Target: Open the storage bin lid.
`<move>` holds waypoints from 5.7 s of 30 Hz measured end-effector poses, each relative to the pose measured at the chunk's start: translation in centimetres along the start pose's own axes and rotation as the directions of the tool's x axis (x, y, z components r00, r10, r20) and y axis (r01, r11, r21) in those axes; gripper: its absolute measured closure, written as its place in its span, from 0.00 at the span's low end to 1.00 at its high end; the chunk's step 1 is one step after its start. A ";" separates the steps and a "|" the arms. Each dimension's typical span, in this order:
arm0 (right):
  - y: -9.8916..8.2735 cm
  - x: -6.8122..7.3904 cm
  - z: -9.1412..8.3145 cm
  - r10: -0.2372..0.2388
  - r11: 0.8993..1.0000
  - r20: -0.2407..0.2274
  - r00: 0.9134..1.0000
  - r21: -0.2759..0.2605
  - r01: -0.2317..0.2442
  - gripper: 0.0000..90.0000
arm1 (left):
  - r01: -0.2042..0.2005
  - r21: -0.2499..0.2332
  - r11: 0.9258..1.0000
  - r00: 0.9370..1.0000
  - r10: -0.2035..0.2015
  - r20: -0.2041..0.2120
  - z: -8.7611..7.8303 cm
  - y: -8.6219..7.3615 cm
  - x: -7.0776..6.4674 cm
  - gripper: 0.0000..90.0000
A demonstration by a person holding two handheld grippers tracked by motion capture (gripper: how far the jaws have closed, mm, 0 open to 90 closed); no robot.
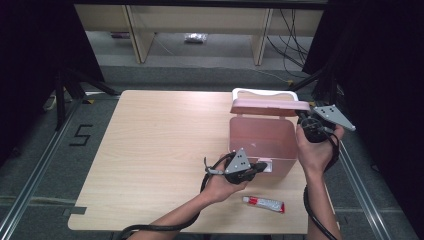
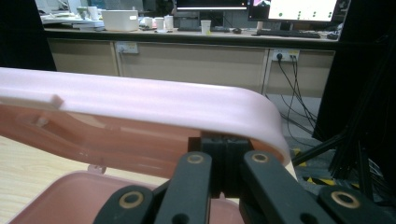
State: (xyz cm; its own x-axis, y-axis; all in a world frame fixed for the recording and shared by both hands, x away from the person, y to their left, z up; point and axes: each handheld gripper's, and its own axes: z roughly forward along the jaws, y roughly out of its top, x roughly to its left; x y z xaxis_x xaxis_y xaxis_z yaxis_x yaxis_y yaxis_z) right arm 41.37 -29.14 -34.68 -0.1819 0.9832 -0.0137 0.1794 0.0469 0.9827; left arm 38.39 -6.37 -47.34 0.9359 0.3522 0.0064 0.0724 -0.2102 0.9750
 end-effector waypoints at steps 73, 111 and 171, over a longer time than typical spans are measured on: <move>1.2 -0.7 4.7 0.009 0.999 0.048 0.999 0.033 -0.011 1.00 | 0.004 0.001 1.000 1.000 -0.004 0.001 0.0 0.0 0.0 1.00; 0.9 -0.4 7.2 -0.013 0.997 0.056 0.998 0.081 0.009 1.00 | 0.003 0.000 1.000 1.000 -0.003 0.002 0.0 0.0 0.0 1.00; -1.8 -0.3 11.0 0.006 0.969 0.059 0.998 0.247 -0.021 1.00 | -0.008 0.011 1.000 1.000 0.008 0.009 -0.1 0.1 0.1 1.00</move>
State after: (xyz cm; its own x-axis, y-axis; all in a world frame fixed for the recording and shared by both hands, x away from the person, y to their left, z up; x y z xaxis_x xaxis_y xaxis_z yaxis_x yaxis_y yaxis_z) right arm 51.76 -27.56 -38.45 -0.1234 0.9922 -0.0184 0.4165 0.0686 0.9066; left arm 38.42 -6.23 -47.21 0.9394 0.3425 0.0120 0.0689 -0.2229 0.9724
